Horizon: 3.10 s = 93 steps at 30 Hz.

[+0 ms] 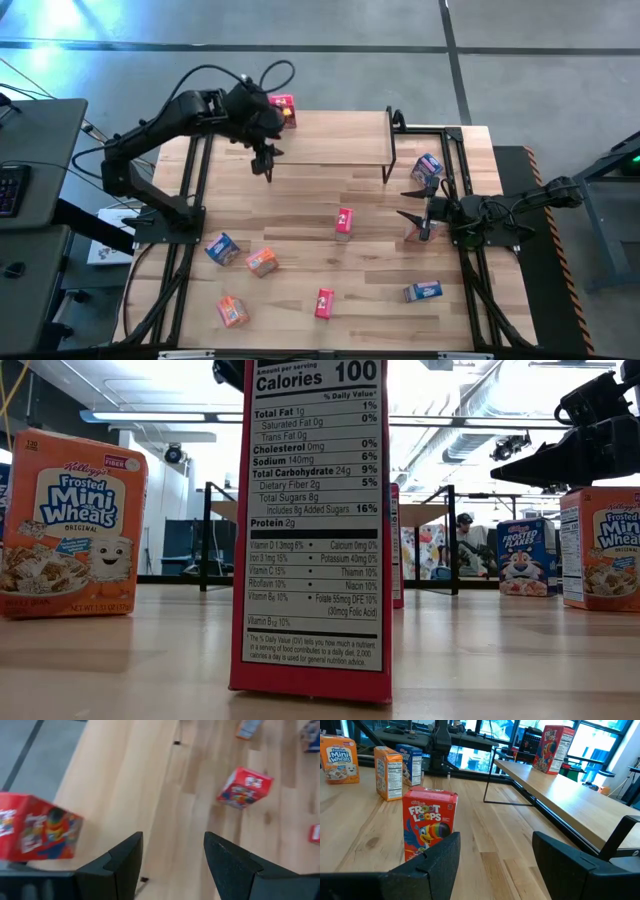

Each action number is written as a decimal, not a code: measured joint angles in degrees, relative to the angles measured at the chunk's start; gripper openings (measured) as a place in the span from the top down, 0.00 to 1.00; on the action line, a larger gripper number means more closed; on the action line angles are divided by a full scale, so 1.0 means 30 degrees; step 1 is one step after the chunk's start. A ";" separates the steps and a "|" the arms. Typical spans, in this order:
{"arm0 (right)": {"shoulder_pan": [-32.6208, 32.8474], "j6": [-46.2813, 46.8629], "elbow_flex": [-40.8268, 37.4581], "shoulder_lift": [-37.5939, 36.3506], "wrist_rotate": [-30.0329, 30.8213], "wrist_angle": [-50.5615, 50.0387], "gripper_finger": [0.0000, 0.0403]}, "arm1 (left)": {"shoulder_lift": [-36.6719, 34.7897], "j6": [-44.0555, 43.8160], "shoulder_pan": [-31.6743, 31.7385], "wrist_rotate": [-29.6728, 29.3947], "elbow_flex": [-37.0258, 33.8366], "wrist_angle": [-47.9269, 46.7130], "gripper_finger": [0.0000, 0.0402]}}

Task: Stack cereal on shelf
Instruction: Put the top orange cereal box on the shelf

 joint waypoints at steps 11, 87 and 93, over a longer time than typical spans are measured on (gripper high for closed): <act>-0.0004 0.0003 -0.0006 -0.0002 0.0000 0.0000 0.40 | 0.0000 -0.2274 -0.2310 -0.0029 0.0000 0.0045 0.50; 0.0007 1.2206 1.8311 1.2948 -0.7461 -2.3711 0.37 | 0.0000 -0.8956 -0.6797 -0.2624 -0.0007 0.0045 0.50; 0.0007 1.3429 1.8311 1.4651 -0.7452 -2.5180 0.37 | 0.0000 -0.8453 -0.6801 -0.2645 -0.0007 0.0045 0.50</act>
